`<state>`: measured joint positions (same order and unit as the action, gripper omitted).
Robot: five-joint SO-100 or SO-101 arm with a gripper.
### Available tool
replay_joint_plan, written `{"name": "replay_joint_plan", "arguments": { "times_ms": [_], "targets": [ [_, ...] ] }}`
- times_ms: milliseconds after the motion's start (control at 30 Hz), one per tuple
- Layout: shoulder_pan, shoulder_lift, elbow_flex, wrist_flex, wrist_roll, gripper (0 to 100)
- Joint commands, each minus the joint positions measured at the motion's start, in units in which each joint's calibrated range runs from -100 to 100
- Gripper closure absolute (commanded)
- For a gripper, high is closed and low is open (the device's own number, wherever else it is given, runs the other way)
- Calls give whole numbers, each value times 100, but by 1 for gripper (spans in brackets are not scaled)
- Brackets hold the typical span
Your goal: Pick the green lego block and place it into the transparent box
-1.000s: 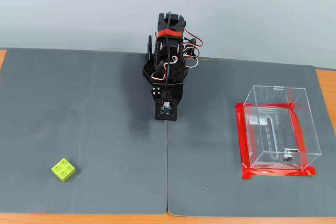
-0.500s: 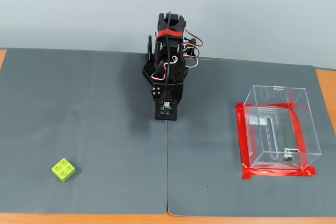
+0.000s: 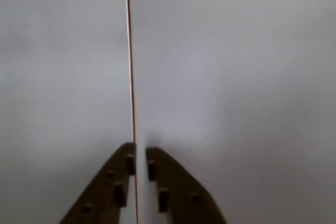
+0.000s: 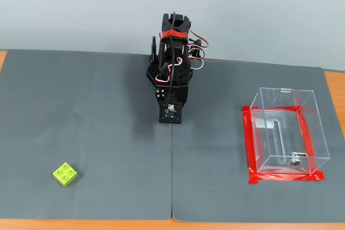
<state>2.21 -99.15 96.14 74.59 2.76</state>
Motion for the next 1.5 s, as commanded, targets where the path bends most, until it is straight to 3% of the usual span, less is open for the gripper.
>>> {"name": "replay_joint_plan", "arguments": {
  "times_ms": [0,967,1467],
  "targets": [
    [6,8,-383,33,8,98],
    [-8,68,-392,-20,-13,98],
    [6,1890,-1115,-1278,-18,98]
  ]
}}
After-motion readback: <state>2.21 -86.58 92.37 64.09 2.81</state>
